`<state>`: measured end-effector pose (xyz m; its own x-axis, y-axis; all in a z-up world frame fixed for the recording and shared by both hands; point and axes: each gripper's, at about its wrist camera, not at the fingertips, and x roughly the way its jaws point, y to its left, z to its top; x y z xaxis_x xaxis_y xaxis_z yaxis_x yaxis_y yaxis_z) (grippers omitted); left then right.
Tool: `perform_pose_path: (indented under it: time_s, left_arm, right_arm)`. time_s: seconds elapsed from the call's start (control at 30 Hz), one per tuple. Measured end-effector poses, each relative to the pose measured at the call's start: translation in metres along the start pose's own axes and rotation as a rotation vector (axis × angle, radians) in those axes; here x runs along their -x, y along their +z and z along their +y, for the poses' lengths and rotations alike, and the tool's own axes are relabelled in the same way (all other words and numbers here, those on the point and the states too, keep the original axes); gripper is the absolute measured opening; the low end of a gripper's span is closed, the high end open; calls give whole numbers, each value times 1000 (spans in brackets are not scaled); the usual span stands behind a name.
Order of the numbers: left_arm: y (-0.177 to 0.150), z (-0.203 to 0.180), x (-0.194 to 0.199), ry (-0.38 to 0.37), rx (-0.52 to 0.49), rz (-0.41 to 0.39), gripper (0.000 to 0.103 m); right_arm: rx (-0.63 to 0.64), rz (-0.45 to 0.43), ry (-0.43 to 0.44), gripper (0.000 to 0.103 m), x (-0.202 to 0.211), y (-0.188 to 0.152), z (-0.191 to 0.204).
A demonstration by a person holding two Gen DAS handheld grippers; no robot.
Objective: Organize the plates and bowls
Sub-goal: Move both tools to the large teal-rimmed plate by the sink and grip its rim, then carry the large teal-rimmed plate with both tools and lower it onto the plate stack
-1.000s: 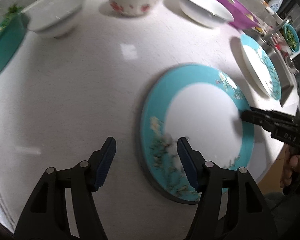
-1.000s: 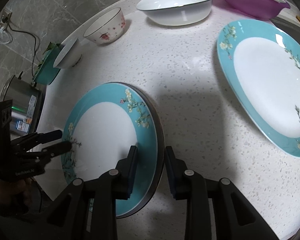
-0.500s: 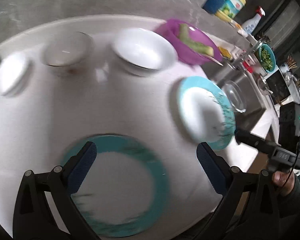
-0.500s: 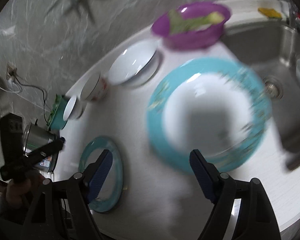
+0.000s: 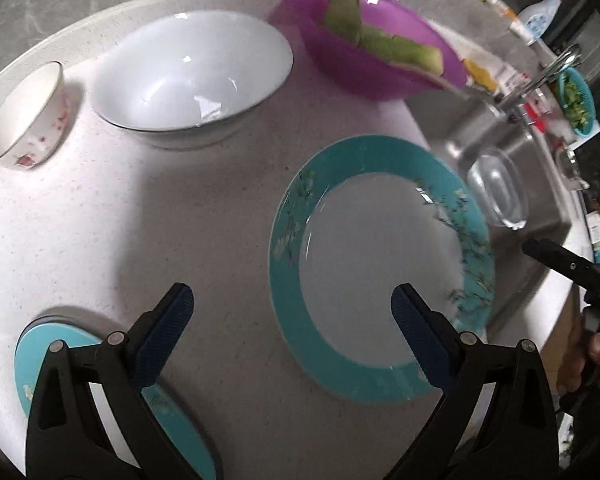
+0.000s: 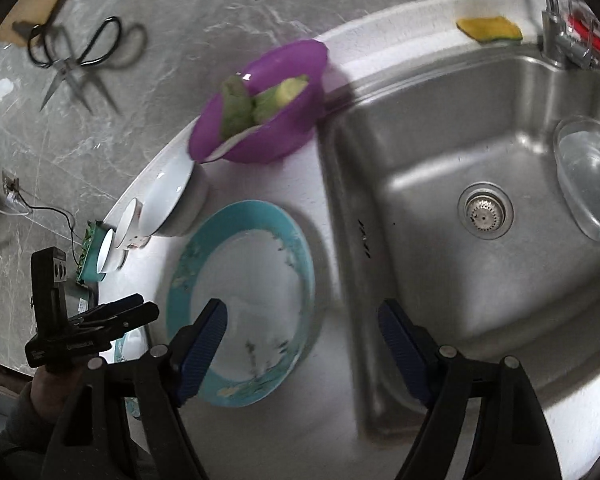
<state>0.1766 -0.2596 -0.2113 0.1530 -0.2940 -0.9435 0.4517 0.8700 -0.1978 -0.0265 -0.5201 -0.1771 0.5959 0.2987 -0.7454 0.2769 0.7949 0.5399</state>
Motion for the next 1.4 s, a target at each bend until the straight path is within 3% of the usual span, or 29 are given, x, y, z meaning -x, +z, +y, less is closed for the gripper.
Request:
perform_pose_path:
  time_s: [0.17, 0.3, 0.33, 0.43, 0.6, 0.67, 0.8, 1.07, 1.4]
  left_arm:
    - [6, -1, -23, 10, 28, 31, 100]
    - [7, -1, -32, 12, 30, 42, 98]
    - [5, 3, -31, 16, 27, 43, 93]
    - [9, 1, -42, 18, 29, 67, 64]
    - [14, -7, -53, 47, -5, 55, 45]
    - [15, -12, -55, 54, -19, 53, 30]
    - [18, -13, -56, 50, -26, 51, 27]
    - [13, -12, -52, 43, -14, 57, 24]
    - [-8, 7, 1, 42, 40, 0, 23]
  right_arm:
    - [20, 60, 36, 63, -22, 9, -4]
    - [43, 108, 70, 57, -39, 12, -1]
    - [45, 116, 75, 56, -43, 13, -1]
    - [51, 149, 81, 47, -55, 14, 2]
    - [76, 187, 71, 36, -67, 12, 6]
    - [83, 195, 55, 30, -69, 11, 6]
    - [98, 205, -4, 11, -74, 12, 4]
    - [114, 199, -44, 11, -74, 15, 7]
    - [154, 186, -20, 12, -61, 16, 33]
